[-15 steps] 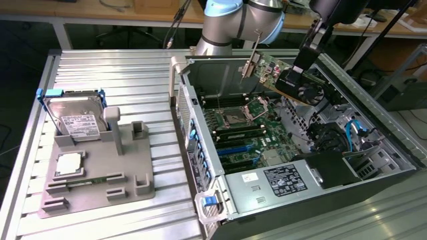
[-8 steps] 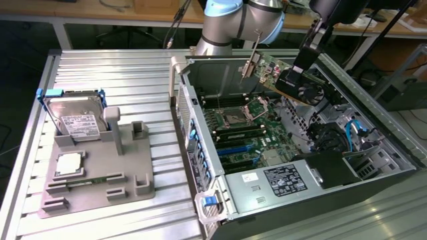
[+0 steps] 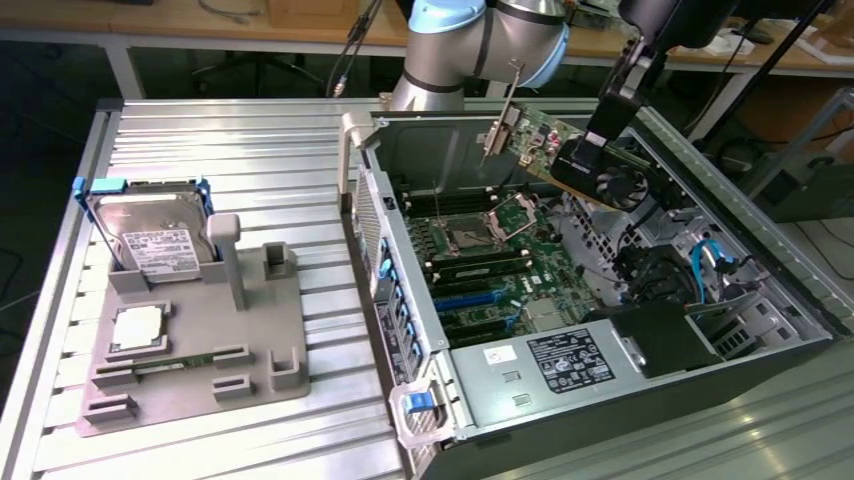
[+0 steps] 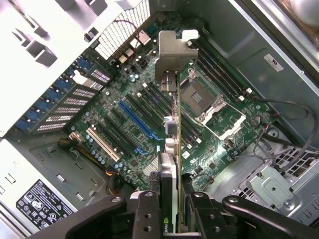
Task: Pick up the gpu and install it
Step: 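Insert the gpu into the slot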
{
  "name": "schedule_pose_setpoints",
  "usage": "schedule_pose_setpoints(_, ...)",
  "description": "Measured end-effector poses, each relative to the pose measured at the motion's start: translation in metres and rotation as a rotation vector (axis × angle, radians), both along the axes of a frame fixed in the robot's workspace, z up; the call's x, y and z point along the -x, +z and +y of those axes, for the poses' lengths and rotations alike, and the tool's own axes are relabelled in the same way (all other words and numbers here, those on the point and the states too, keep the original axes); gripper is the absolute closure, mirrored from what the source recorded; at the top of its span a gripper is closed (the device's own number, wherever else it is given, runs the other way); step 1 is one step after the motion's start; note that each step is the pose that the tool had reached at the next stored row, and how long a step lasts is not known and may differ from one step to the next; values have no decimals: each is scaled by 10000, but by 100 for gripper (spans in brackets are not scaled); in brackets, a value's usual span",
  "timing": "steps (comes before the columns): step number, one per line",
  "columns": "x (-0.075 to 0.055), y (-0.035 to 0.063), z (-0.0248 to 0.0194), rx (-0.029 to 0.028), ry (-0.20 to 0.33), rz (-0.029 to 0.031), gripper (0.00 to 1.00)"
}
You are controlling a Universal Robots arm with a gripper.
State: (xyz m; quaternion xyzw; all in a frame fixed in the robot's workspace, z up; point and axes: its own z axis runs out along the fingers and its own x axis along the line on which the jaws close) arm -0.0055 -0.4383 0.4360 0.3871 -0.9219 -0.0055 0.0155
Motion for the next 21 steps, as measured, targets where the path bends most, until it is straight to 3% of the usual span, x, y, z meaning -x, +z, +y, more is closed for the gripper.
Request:
schedule_pose_setpoints(7,0,2,0,0,164,0,73)
schedule_pose_setpoints(21,0,2,0,0,1186,0,73)
